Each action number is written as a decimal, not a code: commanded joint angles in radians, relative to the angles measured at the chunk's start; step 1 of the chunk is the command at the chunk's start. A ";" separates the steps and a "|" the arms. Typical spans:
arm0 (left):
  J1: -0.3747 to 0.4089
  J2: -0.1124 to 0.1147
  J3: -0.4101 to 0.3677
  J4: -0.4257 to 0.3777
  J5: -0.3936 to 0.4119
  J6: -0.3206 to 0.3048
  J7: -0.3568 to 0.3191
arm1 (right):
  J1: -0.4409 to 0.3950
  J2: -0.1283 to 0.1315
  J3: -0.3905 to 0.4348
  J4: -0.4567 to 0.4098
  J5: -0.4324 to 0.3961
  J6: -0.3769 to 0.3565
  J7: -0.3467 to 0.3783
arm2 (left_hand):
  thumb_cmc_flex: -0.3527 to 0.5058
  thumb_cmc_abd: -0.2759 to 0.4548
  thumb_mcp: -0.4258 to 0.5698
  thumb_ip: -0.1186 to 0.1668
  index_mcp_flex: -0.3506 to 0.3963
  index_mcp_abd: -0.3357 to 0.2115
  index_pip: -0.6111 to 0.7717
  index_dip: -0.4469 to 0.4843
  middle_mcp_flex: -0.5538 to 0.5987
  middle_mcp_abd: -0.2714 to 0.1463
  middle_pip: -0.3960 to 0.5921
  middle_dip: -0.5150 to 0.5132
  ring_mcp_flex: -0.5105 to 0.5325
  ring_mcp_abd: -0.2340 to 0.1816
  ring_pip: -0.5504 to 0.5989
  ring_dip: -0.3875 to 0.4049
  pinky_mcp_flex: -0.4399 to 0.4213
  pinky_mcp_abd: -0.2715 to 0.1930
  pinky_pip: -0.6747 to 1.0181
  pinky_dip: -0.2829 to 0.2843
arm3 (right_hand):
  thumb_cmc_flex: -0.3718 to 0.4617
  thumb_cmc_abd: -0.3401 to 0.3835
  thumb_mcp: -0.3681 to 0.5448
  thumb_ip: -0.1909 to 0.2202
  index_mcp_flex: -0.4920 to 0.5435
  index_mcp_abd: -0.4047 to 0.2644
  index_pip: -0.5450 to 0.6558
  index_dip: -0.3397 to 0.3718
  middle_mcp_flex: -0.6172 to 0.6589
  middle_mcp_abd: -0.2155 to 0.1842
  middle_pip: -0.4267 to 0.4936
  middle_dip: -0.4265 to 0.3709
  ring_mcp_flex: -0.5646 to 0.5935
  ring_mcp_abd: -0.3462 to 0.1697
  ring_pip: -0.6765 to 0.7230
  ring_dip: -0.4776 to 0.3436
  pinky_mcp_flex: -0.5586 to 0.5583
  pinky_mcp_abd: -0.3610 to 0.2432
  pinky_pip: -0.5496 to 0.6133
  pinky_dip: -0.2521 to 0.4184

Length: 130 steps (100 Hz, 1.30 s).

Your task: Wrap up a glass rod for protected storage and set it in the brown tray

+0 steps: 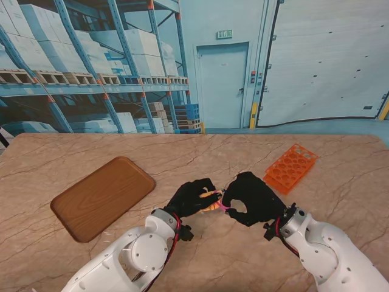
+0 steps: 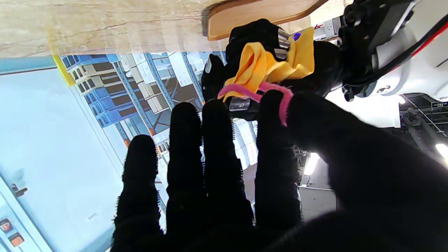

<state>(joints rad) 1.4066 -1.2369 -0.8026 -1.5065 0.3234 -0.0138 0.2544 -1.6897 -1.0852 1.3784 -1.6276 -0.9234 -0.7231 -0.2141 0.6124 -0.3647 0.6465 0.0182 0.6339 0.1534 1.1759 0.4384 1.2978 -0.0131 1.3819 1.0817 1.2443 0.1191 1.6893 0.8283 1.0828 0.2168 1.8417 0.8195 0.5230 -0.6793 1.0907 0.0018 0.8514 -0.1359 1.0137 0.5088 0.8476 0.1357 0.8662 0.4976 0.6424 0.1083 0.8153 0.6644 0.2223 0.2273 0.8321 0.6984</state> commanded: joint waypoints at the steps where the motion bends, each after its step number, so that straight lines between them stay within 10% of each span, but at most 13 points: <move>1: 0.004 0.000 -0.001 -0.005 -0.006 0.007 -0.004 | 0.005 0.003 0.003 -0.007 -0.005 -0.010 -0.008 | 0.065 -0.022 0.178 0.079 0.014 0.000 0.043 0.002 0.038 -0.085 0.049 0.005 0.026 -0.006 0.076 0.017 0.021 -0.059 0.252 0.026 | 0.018 -0.005 0.038 -0.025 0.029 -0.151 0.036 0.011 -0.008 -0.002 0.011 -0.004 0.012 -0.039 0.015 0.011 0.003 -0.003 0.028 -0.009; 130: 0.012 0.010 0.001 -0.033 -0.040 -0.002 -0.052 | 0.125 0.015 -0.030 0.082 -0.051 0.001 -0.006 | -0.014 -0.049 0.284 0.116 0.041 -0.010 0.054 -0.006 0.046 -0.085 0.058 0.013 0.026 -0.011 0.095 0.014 0.023 -0.063 0.252 0.058 | 0.143 0.175 -0.177 -0.198 -0.062 -0.182 0.014 0.026 -0.040 -0.038 -0.012 -0.014 0.017 -0.073 -0.001 -0.003 0.018 -0.020 0.043 -0.033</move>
<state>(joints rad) 1.4099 -1.2254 -0.8026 -1.5325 0.2875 -0.0168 0.2060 -1.5691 -1.0702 1.3509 -1.5440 -0.9747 -0.7234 -0.2226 0.5913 -0.3865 0.8017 0.0401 0.6589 0.1534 1.1849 0.4381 1.2978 -0.0135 1.3824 1.0830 1.2443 0.1189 1.6918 0.8283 1.0835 0.2144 1.8417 0.8512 0.5970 -0.5616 0.9015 -0.1814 0.7884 -0.2233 0.9992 0.5084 0.8300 0.1067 0.8652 0.4960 0.6461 0.0751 0.8154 0.6644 0.2426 0.2246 0.8510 0.6761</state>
